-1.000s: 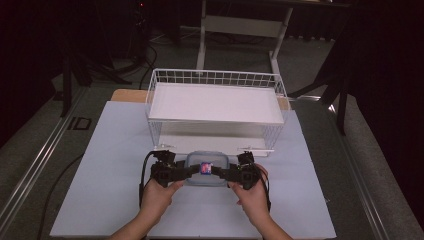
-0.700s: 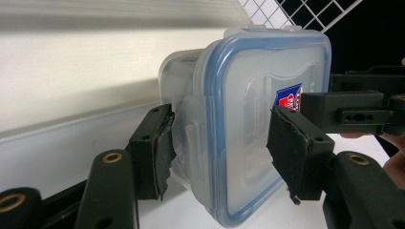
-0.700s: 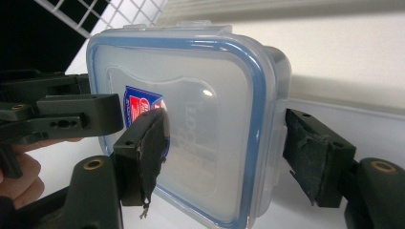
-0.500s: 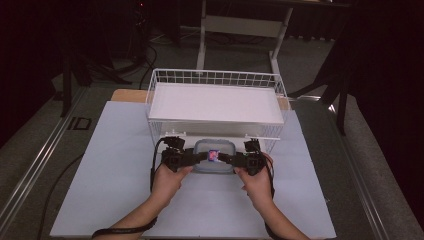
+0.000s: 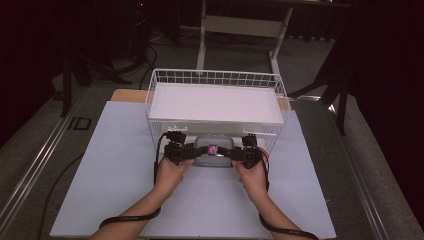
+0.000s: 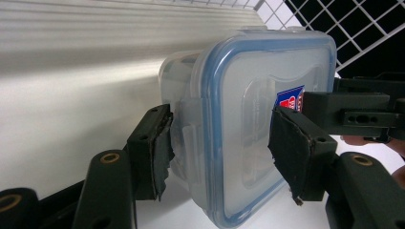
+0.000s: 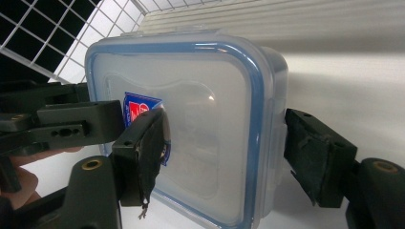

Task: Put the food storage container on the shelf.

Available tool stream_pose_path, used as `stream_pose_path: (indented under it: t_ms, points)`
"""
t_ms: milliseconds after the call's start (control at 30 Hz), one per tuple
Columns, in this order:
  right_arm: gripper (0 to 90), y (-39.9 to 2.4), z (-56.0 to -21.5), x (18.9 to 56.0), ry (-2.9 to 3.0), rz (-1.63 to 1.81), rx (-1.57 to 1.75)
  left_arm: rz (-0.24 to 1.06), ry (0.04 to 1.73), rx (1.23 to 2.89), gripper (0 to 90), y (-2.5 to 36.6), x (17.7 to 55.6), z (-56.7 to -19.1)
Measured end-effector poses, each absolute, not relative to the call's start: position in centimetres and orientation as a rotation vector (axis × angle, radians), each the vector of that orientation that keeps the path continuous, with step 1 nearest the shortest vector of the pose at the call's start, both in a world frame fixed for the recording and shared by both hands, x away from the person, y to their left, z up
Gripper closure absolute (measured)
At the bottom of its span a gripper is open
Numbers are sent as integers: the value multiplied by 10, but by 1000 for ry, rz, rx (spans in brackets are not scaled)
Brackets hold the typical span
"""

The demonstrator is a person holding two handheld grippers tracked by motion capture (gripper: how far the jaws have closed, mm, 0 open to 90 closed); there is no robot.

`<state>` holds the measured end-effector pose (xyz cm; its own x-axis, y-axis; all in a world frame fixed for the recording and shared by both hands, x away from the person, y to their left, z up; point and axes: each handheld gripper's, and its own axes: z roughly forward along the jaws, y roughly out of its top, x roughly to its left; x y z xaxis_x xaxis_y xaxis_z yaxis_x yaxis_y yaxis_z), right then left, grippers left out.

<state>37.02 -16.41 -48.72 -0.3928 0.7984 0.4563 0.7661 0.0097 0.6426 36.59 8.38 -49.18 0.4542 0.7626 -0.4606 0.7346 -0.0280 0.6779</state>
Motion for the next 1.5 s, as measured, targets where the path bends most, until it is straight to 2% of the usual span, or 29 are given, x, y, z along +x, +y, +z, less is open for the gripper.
stream_pose_path:
  t_ms: [333, 733, 1033, 1333, 1433, 1500]
  points:
    - [321, -159, -496, 382, 2199, 1335, 1707, 26, 1291, 1752, 424, 86, 379, -503]
    - [316, -163, -499, 391, 2169, 1400, 1729, 92, 1215, 1731, 415, 87, 381, -508]
    - [279, -162, -506, 393, 2143, 1444, 1672, 82, 1199, 1682, 393, 90, 385, -516]
    - [276, -164, -507, 399, 2132, 1459, 1735, 105, 1174, 1719, 339, 86, 391, -516]
    - [274, -166, -509, 403, 2122, 1461, 1615, 118, 1175, 1717, 334, 83, 393, -517]
    - [266, -165, -510, 404, 2121, 1452, 1611, 125, 1170, 1731, 291, 81, 395, -517]
